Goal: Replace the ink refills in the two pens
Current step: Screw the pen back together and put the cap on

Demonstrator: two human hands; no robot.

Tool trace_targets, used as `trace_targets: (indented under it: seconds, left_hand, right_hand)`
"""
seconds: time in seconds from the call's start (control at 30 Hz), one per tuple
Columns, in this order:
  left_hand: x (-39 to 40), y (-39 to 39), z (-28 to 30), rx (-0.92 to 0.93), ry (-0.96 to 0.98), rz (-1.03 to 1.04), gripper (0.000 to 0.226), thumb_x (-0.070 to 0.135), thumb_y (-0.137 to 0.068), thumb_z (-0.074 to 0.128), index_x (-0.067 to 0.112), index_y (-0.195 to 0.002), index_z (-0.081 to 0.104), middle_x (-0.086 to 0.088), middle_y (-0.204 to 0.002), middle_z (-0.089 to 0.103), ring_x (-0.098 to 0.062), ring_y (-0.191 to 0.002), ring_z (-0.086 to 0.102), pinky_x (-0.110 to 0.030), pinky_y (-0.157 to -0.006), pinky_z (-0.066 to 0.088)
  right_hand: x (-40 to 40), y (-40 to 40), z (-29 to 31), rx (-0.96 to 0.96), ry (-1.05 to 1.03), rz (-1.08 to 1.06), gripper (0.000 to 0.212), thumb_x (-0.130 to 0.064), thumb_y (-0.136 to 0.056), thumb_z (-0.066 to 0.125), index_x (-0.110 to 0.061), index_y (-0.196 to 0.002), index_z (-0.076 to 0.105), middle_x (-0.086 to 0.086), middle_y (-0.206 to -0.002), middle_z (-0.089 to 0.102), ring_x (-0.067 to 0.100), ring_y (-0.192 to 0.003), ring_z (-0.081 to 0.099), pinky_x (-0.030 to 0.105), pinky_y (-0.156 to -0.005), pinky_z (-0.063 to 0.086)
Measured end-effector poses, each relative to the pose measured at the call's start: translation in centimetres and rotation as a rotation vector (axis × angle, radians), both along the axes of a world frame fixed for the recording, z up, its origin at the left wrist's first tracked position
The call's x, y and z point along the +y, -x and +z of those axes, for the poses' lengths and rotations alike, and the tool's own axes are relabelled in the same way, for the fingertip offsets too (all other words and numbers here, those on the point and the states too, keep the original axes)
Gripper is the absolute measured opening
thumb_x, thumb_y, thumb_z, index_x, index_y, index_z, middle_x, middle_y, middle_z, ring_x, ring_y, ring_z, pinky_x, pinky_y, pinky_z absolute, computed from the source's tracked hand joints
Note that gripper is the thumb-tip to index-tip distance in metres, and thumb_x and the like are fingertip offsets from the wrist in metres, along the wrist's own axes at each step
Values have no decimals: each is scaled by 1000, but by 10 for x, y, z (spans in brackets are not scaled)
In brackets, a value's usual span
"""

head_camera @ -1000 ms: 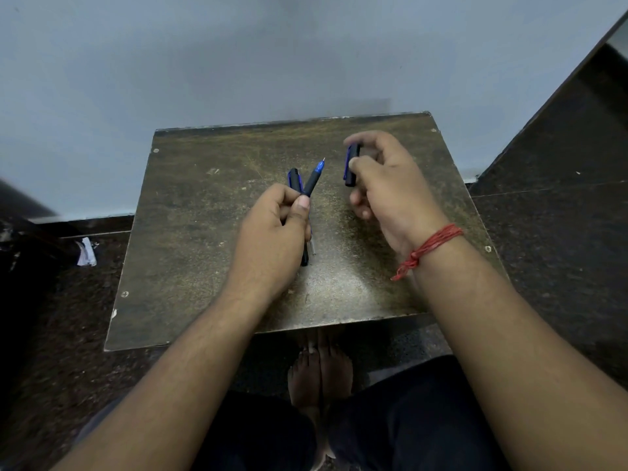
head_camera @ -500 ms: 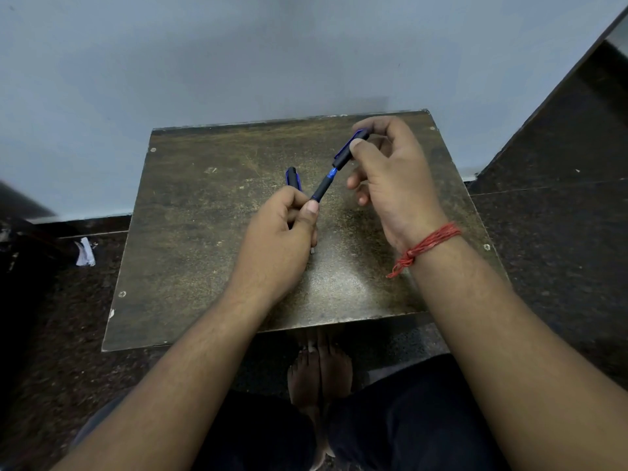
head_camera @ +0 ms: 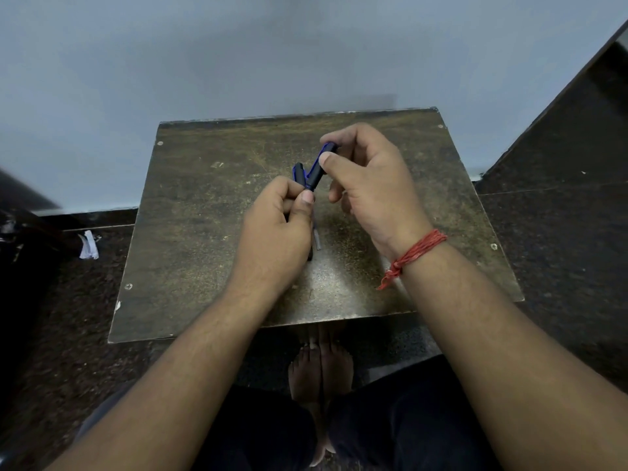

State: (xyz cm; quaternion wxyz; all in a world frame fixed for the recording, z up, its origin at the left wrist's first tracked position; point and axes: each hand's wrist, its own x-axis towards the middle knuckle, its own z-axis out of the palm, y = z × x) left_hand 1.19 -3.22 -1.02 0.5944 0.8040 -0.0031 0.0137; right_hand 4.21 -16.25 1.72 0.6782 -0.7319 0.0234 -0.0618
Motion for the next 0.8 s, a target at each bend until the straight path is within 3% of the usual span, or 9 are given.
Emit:
trace_targets:
  seconds: [0.07,0.17,0.27,0.33,0.43,0.53,0.63,0.8]
  left_hand:
    - [2,0,-1,-13,5,9,20,19,-104,52,22,-85,57,10,-59,55,-5,-49,49,-25,-50,44]
    - [3,0,0,-17,-19,30,22,19,-104,53,23,-83,56,10,-59,56,-2,-47,47,-21,-49,40]
    - [0,-4,3,26,52,56,21,19,-105,52,20,-84,56,13,-54,59,2,-43,47,-16,-45,37]
    - [-3,-4,3,44,63,58,20,21,-105,52,19,-86,56,10,-58,61,2,-43,48,-15,-43,37]
    - [-6,-1,1,28,13,51,16,22,-105,52,16,-92,58,3,-67,63,3,-45,50,-13,-43,37]
    - [-6,-1,0,-7,-38,64,13,22,-105,52,18,-95,59,2,-73,66,3,-51,54,-12,-46,39]
    - [-7,0,-1,-49,-106,63,8,19,-104,53,16,-99,59,6,-77,67,1,-61,60,-13,-52,42]
    - [-9,0,-3,-99,-176,54,5,15,-102,55,15,-103,59,10,-80,67,-6,-72,62,-21,-59,45]
  right_hand:
    - [4,0,2,-26,-4,-18,10,0,-90,62,-3,-99,64,3,-71,58,9,-46,51,17,-40,37]
    - [9,0,0,-35,23,-24,14,-1,-91,61,-6,-104,64,-2,-71,56,8,-49,51,20,-45,42]
    - [14,2,-6,-31,160,-17,31,-10,-92,64,-16,-122,62,-3,-74,57,13,-61,58,33,-63,53]
    - [16,2,-10,-42,225,-59,36,-16,-92,67,-19,-128,63,-11,-70,56,2,-62,57,26,-67,51]
    - [16,3,-13,-30,212,-103,24,-18,-91,69,-14,-115,68,-18,-56,57,-7,-52,54,12,-56,42]
    - [19,5,-15,28,112,-105,9,-16,-91,71,-9,-95,67,-17,-53,63,-1,-49,60,13,-47,45]
    - [19,5,-15,92,86,-110,17,-20,-87,75,-8,-84,63,-13,-50,60,4,-49,59,23,-48,49]
    - [20,5,-13,156,108,-101,27,-26,-84,77,-3,-82,63,5,-68,65,26,-65,65,52,-68,57]
